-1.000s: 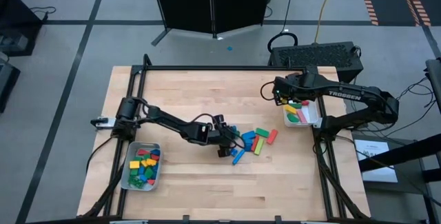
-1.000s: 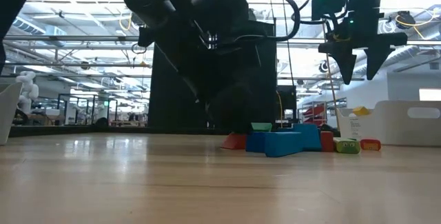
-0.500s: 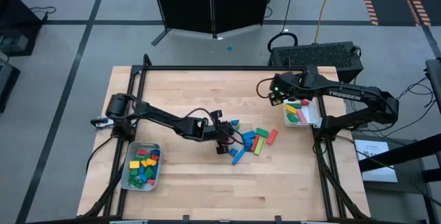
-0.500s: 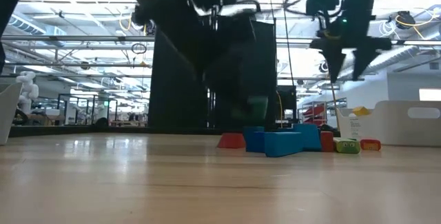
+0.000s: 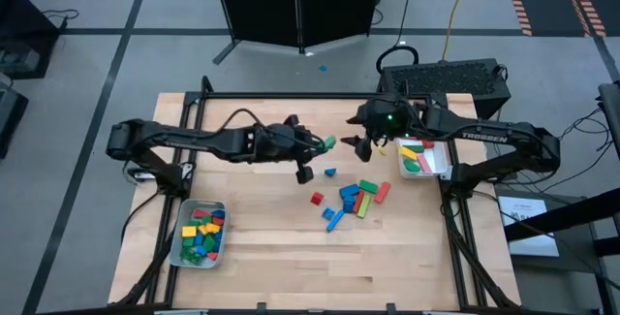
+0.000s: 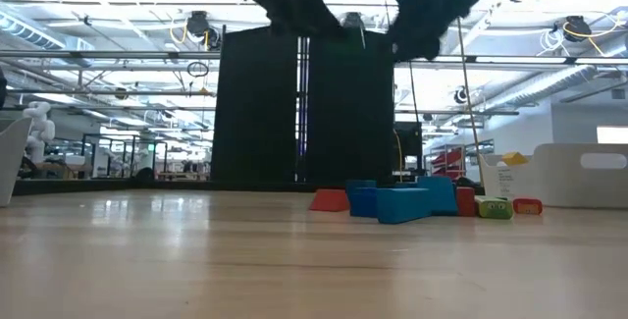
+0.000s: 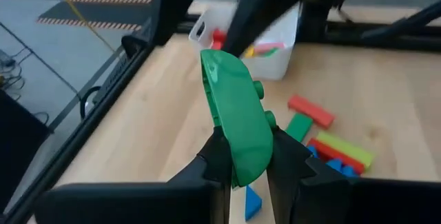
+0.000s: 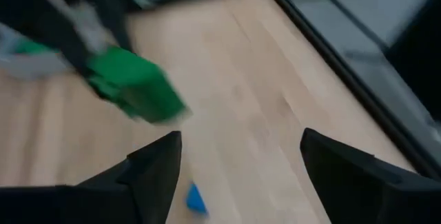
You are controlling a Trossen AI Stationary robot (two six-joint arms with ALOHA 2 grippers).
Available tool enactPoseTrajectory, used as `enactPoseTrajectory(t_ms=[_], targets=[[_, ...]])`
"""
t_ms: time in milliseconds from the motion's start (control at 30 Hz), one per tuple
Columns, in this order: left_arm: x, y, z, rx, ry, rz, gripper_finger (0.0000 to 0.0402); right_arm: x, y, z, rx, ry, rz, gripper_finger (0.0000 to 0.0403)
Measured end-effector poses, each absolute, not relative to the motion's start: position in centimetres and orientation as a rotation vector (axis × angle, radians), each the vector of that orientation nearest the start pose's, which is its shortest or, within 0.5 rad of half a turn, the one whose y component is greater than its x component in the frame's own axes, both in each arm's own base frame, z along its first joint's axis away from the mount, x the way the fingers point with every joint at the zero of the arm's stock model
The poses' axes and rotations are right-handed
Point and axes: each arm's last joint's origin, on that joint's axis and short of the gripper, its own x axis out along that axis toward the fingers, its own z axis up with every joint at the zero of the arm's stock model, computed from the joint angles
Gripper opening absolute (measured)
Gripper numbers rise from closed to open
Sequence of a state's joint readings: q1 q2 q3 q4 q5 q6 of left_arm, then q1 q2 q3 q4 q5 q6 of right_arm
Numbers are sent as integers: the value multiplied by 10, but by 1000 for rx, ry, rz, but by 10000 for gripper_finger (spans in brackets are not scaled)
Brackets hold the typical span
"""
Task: Sort blocks by size
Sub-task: Put the green game piece into the white bin
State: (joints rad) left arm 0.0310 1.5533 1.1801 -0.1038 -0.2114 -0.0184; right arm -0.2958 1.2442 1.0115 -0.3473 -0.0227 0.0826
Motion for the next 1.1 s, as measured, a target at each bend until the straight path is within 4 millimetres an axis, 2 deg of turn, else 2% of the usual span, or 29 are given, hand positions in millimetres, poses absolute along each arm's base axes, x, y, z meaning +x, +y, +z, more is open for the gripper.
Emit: enactPoseTrajectory(t_ms=[167,367,500,733,900,1100], targets=[[339,17,304,42,450,218,50,267,-70,316,132,408,-187,288],[339,16,303,49,473,190,50,272,-59,327,171,299,19,288],[339,15,303,57,471,144,50,273,-52,327,210,301,125,288],[340,10,304,32,451,18,50,274,-48,327,172,300,113,288],[340,10,306,33,439,5,50,274,-48,327,157,299,96,288],[340,10,316,73,401,-11,50,275,-43,327,149,303,141,288]])
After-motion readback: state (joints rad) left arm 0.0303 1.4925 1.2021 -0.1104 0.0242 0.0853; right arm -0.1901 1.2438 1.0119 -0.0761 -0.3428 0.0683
